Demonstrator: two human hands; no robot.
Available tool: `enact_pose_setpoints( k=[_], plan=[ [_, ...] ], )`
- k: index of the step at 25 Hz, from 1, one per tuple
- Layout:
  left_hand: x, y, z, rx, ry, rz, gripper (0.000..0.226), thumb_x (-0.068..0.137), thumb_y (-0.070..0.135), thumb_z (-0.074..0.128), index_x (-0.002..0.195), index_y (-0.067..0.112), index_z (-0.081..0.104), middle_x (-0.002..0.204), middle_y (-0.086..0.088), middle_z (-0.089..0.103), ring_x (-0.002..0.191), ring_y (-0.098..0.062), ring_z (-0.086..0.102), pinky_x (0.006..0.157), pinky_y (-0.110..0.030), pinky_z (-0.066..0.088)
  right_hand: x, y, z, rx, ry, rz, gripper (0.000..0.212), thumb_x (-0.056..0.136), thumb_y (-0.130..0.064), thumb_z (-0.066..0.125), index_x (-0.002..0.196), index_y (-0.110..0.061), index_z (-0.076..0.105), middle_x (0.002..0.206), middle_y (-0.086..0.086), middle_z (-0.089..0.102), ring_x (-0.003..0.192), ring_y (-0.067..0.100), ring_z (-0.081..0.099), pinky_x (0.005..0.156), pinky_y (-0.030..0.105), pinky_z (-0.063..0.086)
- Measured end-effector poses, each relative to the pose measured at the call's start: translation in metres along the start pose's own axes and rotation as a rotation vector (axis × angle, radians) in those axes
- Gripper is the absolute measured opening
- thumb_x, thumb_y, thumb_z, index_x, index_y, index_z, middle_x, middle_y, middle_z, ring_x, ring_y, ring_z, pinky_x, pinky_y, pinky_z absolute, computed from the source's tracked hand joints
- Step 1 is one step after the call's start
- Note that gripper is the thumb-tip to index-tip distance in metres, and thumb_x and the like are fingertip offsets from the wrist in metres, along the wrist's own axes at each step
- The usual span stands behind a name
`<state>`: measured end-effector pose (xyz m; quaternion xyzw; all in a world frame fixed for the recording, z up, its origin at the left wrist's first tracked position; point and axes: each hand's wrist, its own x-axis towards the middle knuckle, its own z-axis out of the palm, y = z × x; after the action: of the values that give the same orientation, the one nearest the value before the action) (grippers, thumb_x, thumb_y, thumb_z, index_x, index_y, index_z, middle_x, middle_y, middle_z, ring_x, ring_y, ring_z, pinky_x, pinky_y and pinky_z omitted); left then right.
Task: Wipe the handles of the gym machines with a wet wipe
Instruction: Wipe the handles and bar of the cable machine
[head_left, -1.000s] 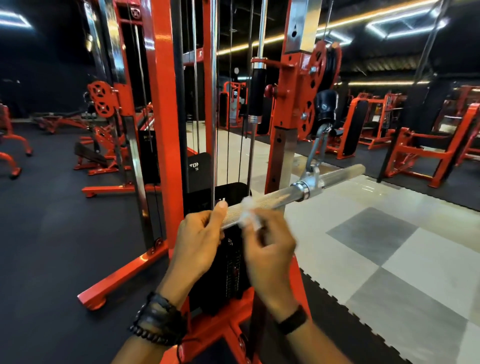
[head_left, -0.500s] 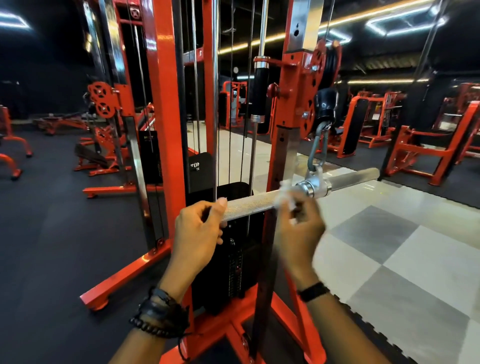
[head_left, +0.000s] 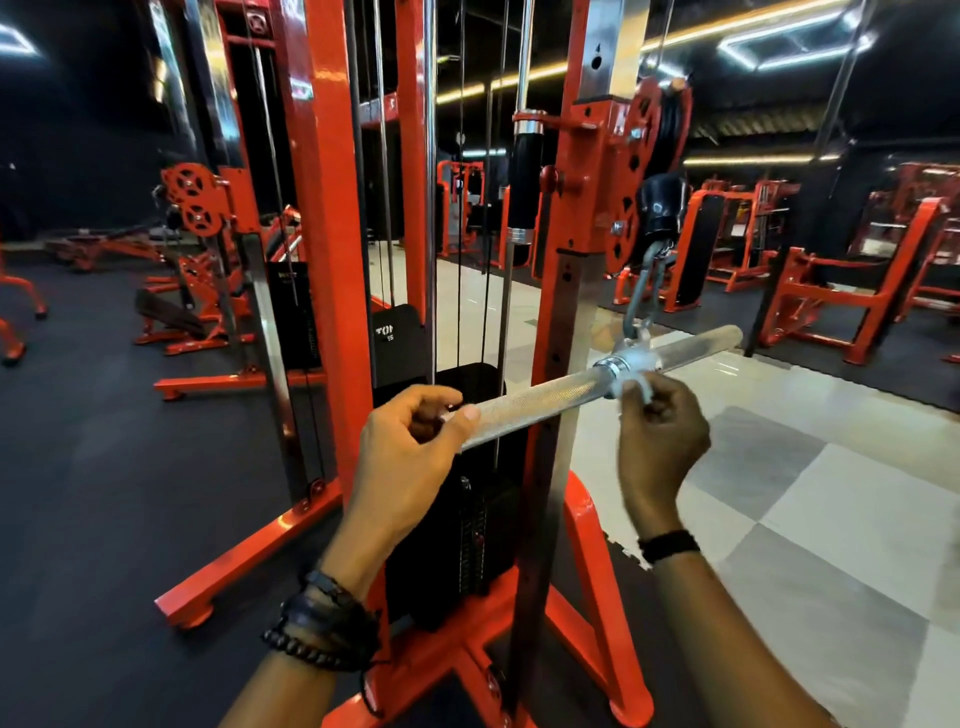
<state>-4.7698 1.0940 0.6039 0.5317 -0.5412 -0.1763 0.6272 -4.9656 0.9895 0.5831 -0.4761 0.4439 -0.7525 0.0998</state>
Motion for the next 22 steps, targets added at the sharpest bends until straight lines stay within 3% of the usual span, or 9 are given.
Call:
enact_pose_setpoints(
  k=[2, 5, 7, 12, 16, 19, 22],
  plan=[
    [0.001, -0.003, 0.001, 0.036, -0.004, 0.023, 0.017, 0.084, 0.036, 0.072, 0.092, 0.021, 0.074, 0.084, 0.002, 0.072, 0.074, -0.018, 0.066, 0.070, -0.050, 0.058, -0.041, -0.021, 0.009, 0.083, -0.133, -0.036, 0.022, 0.087, -0.005, 0.069, 0.089, -0.026, 0.064, 0.090, 0.004, 0.066, 0.083, 0.021, 0.064, 0.076, 0.043, 0.053],
    [0.007, -0.002, 0.000, 0.096, 0.005, 0.032, 0.018, 0.087, 0.037, 0.069, 0.089, 0.019, 0.075, 0.079, 0.005, 0.074, 0.073, -0.010, 0.069, 0.070, -0.041, 0.059, -0.122, -0.061, 0.016, 0.197, -0.475, -0.282, 0.014, 0.087, 0.002, 0.067, 0.093, -0.010, 0.068, 0.092, 0.002, 0.062, 0.088, 0.013, 0.062, 0.079, 0.029, 0.052],
    [0.008, 0.001, -0.003, 0.120, -0.004, 0.035, 0.015, 0.093, 0.030, 0.066, 0.088, 0.018, 0.075, 0.074, 0.004, 0.073, 0.069, -0.011, 0.069, 0.067, -0.038, 0.057, -0.132, -0.067, 0.017, 0.227, -0.528, -0.327, 0.011, 0.086, 0.002, 0.067, 0.094, -0.005, 0.070, 0.093, 0.003, 0.063, 0.089, 0.013, 0.063, 0.079, 0.029, 0.052],
    [0.008, 0.006, -0.003, 0.216, 0.010, 0.008, 0.033, 0.099, 0.036, 0.052, 0.080, 0.016, 0.071, 0.063, -0.011, 0.065, 0.057, -0.033, 0.063, 0.055, -0.053, 0.054, -0.033, -0.015, -0.001, 0.102, -0.122, -0.145, 0.016, 0.085, -0.005, 0.071, 0.092, -0.018, 0.068, 0.090, 0.001, 0.067, 0.082, 0.017, 0.064, 0.075, 0.042, 0.054],
    [0.008, 0.005, 0.003, 0.317, 0.046, 0.027, 0.030, 0.100, 0.038, 0.047, 0.091, 0.018, 0.068, 0.070, -0.003, 0.067, 0.063, -0.026, 0.064, 0.059, -0.048, 0.053, 0.018, 0.009, -0.031, 0.001, 0.022, -0.150, 0.011, 0.087, -0.005, 0.070, 0.096, -0.011, 0.068, 0.093, 0.006, 0.068, 0.084, 0.015, 0.065, 0.075, 0.015, 0.051],
    [0.008, 0.010, 0.017, 0.599, 0.142, 0.158, 0.025, 0.099, 0.028, 0.050, 0.116, 0.018, 0.066, 0.098, -0.001, 0.071, 0.089, -0.027, 0.065, 0.084, -0.045, 0.048, 0.029, 0.020, -0.047, 0.014, 0.025, -0.151, 0.012, 0.087, -0.005, 0.069, 0.095, -0.013, 0.067, 0.094, 0.005, 0.069, 0.087, 0.004, 0.064, 0.077, 0.010, 0.049],
    [0.012, 0.015, 0.041, 0.888, 0.149, 0.269, 0.028, 0.093, 0.019, 0.057, 0.119, 0.014, 0.066, 0.107, -0.008, 0.070, 0.102, -0.032, 0.065, 0.106, -0.056, 0.033, 0.046, 0.034, -0.054, 0.039, 0.023, -0.125, 0.010, 0.088, -0.005, 0.069, 0.097, -0.009, 0.068, 0.095, 0.006, 0.070, 0.087, 0.012, 0.066, 0.078, 0.015, 0.052]
  ],
)
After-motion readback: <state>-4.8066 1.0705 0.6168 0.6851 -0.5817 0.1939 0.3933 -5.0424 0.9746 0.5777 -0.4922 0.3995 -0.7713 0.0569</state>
